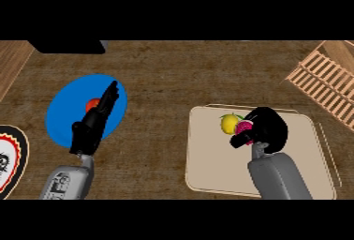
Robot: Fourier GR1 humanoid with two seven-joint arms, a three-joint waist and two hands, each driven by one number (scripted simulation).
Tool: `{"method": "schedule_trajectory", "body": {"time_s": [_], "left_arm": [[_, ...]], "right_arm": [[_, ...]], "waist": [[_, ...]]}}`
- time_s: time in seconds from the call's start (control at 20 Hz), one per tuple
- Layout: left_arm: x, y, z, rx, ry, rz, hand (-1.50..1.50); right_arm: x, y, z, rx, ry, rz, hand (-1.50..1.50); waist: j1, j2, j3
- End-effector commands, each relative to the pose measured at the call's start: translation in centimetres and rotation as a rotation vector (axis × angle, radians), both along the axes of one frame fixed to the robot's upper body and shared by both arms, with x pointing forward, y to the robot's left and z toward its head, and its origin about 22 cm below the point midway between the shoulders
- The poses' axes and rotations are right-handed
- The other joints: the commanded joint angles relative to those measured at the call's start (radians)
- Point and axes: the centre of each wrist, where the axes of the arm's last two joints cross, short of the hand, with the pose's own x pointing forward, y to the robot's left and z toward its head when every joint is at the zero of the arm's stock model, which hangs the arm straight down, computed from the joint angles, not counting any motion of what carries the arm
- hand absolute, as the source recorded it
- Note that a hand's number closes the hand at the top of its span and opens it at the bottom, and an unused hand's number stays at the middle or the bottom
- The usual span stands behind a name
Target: Pick the cupcake from the tray and place it in the tiered shelf
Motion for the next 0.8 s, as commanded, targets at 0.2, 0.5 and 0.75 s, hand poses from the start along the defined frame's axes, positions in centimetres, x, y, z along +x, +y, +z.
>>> {"method": "schedule_trajectory", "body": {"time_s": [0.2, 0.5, 0.75], "left_arm": [[-0.7, -1.6, -0.5, -0.003, -0.005, -0.029, 0.0], [0.4, -0.7, -0.5, 0.006, -0.009, -0.016, 0.0], [0.1, -1.5, -0.4, -0.003, 0.012, -0.012, 0.0]], "right_arm": [[7.2, 3.5, 3.0, 0.023, -0.081, -0.249, 1.5], [8.5, 4.1, 8.1, 0.105, -0.484, -0.278, 1.5], [9.2, 7.0, 12.6, 0.029, -0.596, -0.292, 1.5]], "waist": [[0.042, 0.011, 0.003], [0.024, 0.009, 0.002], [0.015, -0.002, 0.001]]}}
